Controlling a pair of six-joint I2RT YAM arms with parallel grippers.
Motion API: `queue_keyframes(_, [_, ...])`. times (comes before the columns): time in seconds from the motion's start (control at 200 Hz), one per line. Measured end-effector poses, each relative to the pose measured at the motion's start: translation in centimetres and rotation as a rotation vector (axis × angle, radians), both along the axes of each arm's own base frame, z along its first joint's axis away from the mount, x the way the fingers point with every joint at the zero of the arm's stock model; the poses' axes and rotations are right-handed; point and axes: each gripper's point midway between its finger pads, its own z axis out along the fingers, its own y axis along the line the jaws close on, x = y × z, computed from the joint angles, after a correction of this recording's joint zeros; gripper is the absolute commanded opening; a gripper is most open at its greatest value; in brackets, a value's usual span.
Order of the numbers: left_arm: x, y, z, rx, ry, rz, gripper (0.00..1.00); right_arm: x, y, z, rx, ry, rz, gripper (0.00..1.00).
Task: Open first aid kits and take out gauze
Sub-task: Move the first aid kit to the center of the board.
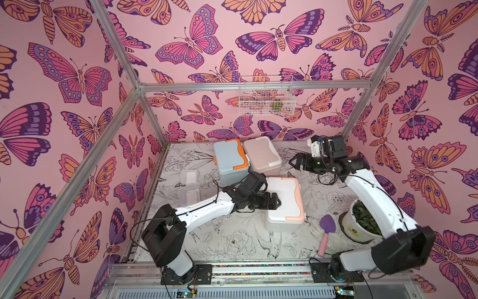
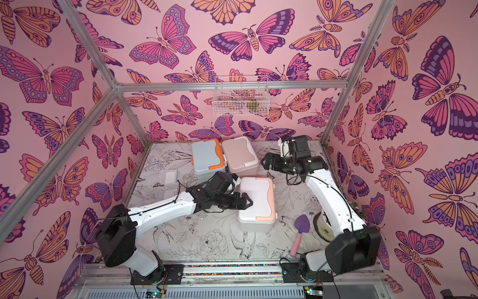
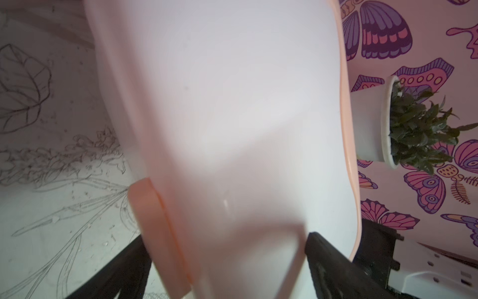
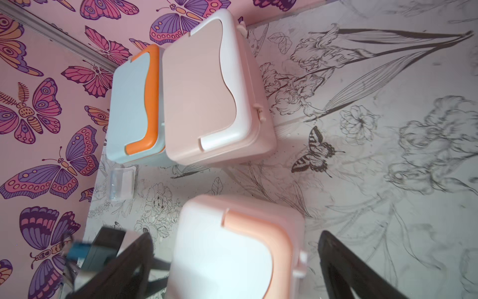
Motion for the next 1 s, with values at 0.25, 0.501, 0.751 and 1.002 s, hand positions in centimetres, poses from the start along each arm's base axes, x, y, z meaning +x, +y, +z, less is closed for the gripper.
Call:
queue_keyframes(0.25, [4.3, -5.2, 0.3, -0.039, -0.026, -0.016, 0.91, -7.9, -2.1, -2.6, -0.025, 0.041, -0.019, 1.0])
queue_keyframes(0.501, [6.0, -7.0, 0.8, -0.06, -0.038, -0.042, 0.92, -13.7, -1.2, -1.7, 0.028, 0.02, 0.054, 0.97])
queue_keyframes(0.751, [5.3, -2.1, 4.3, -0.073, -0.087, 0.005, 0.93, -18.8, 3.3, -4.7, 0.066, 0.101, 0.253, 0.95])
queue_keyframes(1.002, [5.7, 4.9, 8.2, -0.077, -0.205, 0.138, 0.93, -18.9, 10.2, -10.2, -0.038, 0.204, 0.354, 0.96])
